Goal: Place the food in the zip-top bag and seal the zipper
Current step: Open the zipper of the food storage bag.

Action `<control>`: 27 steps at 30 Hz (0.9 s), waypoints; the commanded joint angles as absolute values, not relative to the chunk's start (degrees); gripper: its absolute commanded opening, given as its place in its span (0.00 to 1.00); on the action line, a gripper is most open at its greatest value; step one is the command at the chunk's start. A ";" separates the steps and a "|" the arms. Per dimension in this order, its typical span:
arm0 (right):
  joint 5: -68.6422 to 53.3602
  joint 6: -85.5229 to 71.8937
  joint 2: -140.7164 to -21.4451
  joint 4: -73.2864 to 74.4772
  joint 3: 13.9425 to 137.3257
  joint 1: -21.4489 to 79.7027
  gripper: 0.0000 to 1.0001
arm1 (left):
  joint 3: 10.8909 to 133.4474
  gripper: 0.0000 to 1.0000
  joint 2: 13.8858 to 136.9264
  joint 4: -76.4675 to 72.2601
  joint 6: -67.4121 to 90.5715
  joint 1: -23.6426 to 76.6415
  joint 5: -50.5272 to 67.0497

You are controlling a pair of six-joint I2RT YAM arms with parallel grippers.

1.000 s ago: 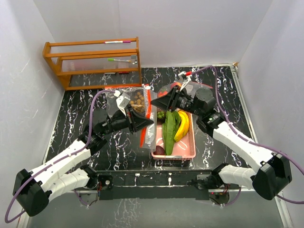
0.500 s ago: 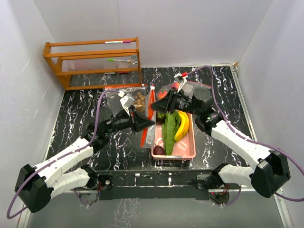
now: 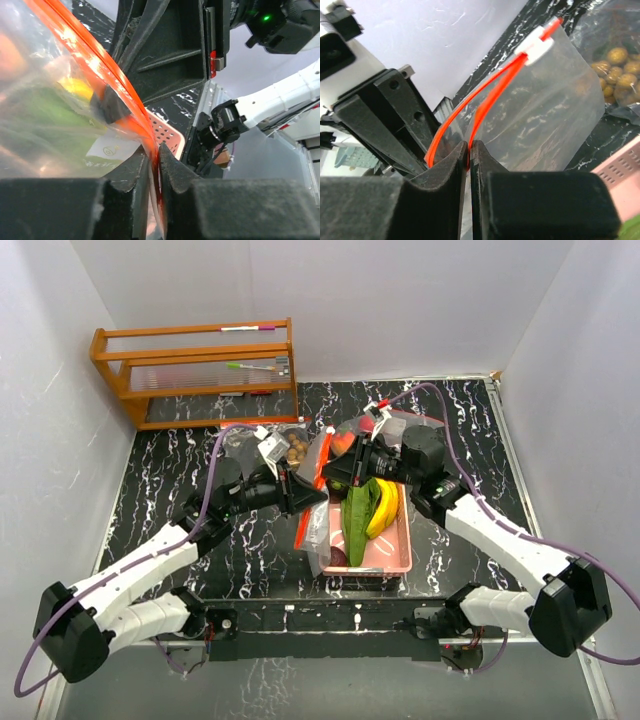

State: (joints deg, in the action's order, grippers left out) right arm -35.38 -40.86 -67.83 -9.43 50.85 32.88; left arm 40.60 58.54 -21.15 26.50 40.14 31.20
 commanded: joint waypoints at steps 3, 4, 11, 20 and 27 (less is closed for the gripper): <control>-27.54 -35.16 -63.43 -0.43 54.46 33.13 0.08 | 44.24 0.41 54.34 -15.30 21.55 40.17 24.59; -27.29 -34.70 -63.07 0.32 54.60 33.16 0.08 | 44.15 0.45 53.67 -15.09 21.13 40.10 23.90; -28.37 -34.80 -61.88 0.71 54.71 33.14 0.08 | 43.57 0.97 54.12 -17.29 21.53 39.99 24.03; -28.93 -35.05 -62.87 0.42 56.65 33.18 0.08 | 43.37 0.97 59.60 -24.73 25.14 40.09 29.22; -28.94 -35.00 -62.84 0.26 56.65 33.15 0.08 | 44.46 0.79 60.81 -23.07 26.83 40.02 23.55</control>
